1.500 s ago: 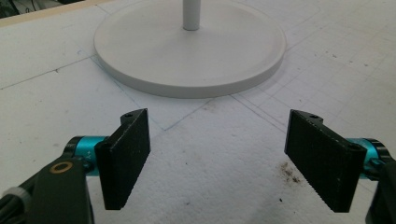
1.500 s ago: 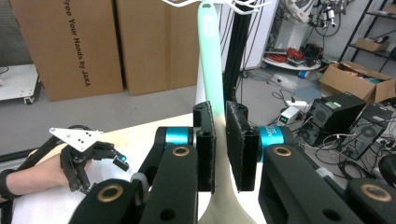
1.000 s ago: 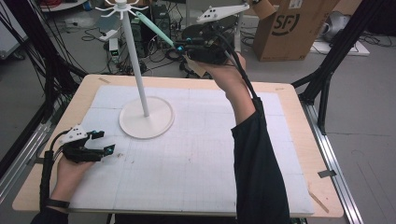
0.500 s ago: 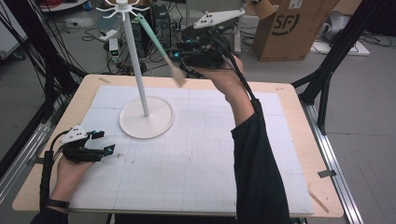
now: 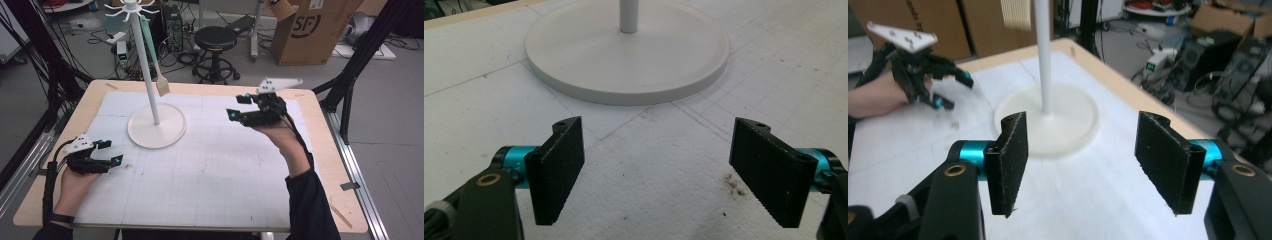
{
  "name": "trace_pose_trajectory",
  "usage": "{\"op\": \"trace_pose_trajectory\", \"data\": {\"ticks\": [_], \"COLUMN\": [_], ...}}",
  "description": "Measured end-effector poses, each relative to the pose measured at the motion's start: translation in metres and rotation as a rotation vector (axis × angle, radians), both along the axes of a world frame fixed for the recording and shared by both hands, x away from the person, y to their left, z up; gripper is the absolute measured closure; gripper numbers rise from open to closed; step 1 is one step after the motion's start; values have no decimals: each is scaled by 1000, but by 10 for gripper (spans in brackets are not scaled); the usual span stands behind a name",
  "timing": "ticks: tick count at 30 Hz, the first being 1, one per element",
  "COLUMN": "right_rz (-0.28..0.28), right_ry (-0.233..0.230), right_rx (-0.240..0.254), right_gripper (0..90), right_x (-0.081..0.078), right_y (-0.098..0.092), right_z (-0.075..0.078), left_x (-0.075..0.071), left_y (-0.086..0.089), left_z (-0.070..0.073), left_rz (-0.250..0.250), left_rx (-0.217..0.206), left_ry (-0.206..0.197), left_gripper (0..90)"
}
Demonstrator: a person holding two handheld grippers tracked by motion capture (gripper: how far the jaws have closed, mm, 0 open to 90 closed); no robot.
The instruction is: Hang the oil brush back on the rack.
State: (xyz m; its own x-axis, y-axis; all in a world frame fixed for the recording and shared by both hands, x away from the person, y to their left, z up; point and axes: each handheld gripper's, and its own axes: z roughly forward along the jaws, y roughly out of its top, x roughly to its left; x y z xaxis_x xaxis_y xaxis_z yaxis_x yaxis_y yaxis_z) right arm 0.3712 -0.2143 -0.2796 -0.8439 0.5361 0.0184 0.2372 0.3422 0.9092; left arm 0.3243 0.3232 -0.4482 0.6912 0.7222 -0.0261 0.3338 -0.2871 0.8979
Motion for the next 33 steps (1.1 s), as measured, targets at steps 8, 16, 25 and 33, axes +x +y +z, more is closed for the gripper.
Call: {"op": "trace_pose_trajectory", "data": {"ticks": [8, 16, 25, 33], "right_rz": [-37, -132, -242, -243], "right_ry": [79, 101, 77, 73], "right_rx": [57, 44, 41, 51], "right_gripper": [334, 291, 326, 357], "right_x": [-27, -51, -60, -61], "right_y": [-51, -80, -100, -102], "right_z": [-71, -129, -162, -166], "left_x": [0, 0, 1, 0], "left_y": [1, 1, 1, 1], "left_z": [0, 0, 0, 0], "left_rz": [3, 4, 7, 5], "left_rx": [-4, -5, -9, -11], "left_ry": [3, 3, 5, 6], "left_gripper": [225, 225, 224, 223]}}
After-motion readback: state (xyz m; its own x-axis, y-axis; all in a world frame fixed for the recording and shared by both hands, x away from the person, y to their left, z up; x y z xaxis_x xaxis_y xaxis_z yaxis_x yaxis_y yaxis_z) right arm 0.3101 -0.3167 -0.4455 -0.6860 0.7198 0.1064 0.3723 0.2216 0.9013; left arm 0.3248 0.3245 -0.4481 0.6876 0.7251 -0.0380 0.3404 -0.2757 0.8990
